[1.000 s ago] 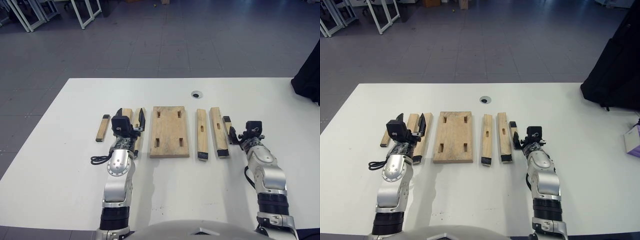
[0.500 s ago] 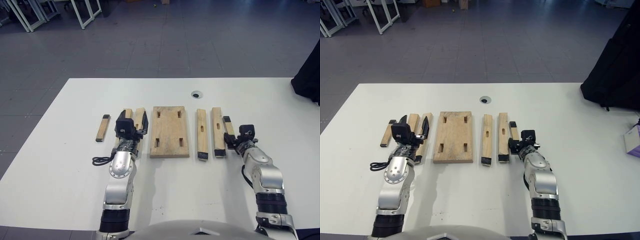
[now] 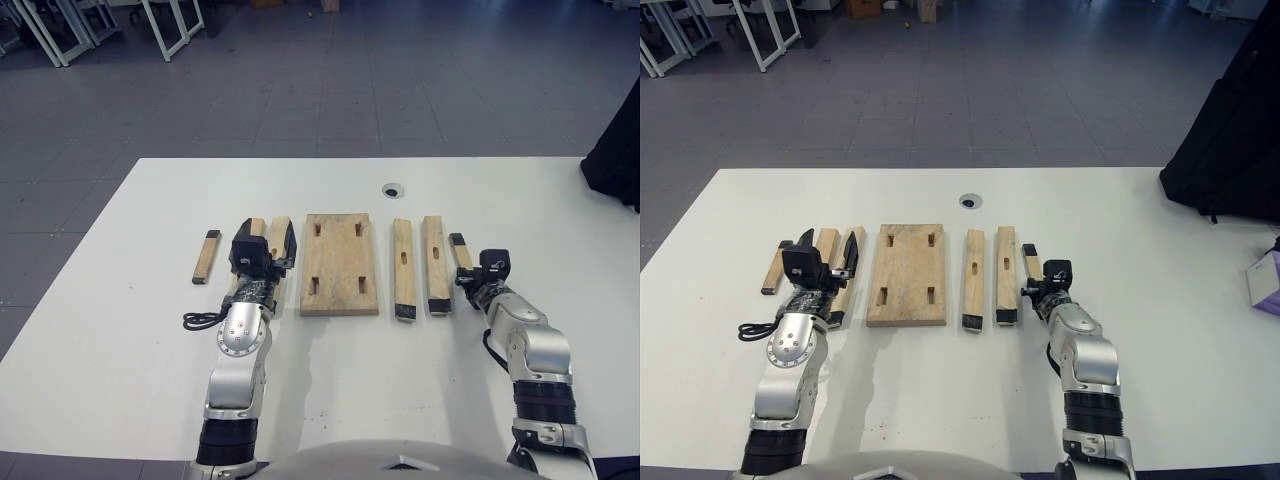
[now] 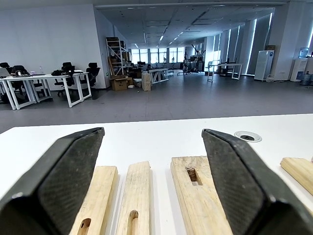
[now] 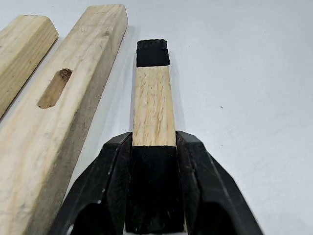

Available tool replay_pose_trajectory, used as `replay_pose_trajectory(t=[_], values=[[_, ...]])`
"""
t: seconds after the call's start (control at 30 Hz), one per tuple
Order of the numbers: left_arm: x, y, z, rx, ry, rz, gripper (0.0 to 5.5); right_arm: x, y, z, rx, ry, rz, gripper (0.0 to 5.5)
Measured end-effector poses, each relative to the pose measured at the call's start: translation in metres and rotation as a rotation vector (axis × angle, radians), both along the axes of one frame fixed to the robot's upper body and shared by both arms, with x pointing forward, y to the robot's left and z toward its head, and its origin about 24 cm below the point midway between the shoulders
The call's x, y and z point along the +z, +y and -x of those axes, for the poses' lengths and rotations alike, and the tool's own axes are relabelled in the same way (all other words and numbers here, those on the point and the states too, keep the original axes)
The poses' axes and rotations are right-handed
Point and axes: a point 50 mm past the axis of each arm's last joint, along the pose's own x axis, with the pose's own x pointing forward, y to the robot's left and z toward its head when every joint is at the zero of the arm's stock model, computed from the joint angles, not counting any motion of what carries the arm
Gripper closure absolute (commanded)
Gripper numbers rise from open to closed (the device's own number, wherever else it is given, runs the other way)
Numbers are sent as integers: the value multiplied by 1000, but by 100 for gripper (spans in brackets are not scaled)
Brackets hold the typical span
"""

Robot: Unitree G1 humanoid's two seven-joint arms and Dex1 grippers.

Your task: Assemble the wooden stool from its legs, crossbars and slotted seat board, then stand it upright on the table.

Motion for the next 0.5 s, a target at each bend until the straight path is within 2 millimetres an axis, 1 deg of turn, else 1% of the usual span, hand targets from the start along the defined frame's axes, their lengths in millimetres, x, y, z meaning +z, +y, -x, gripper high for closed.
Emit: replay_pose_trajectory(t=[0.1,0.13,0.17,0.23,0.27,0.3,0.33,0.37,0.4,0.43,0.47,0.5], values=[[11,2,0,-44,-49,159,182,7,-4,-4,-31,-78,65,424],[17,2,-1,-74,-75,215,182,19,-4,-8,-23,-175,77,424],[25,1,-1,-121,-115,279,182,51,1,-17,19,-363,40,424],[36,-1,-2,-202,-144,431,182,101,19,-25,163,-609,-55,424],[35,-4,-2,-270,-112,566,182,117,33,-22,278,-691,-93,424],[33,-6,-2,-317,-83,653,182,119,43,-19,347,-709,-115,424],[32,-9,-1,-384,-41,785,182,118,55,-15,443,-708,-129,424],[33,-11,0,-421,-25,864,182,115,61,-12,493,-702,-130,424],[35,-13,2,-487,1,984,182,108,71,-7,571,-681,-124,424],[35,-15,4,-518,17,1031,182,104,76,-4,609,-672,-118,424],[36,-18,6,-570,51,1091,182,98,87,2,690,-652,-115,424],[36,-19,8,-585,70,1104,182,96,95,5,746,-649,-124,424]])
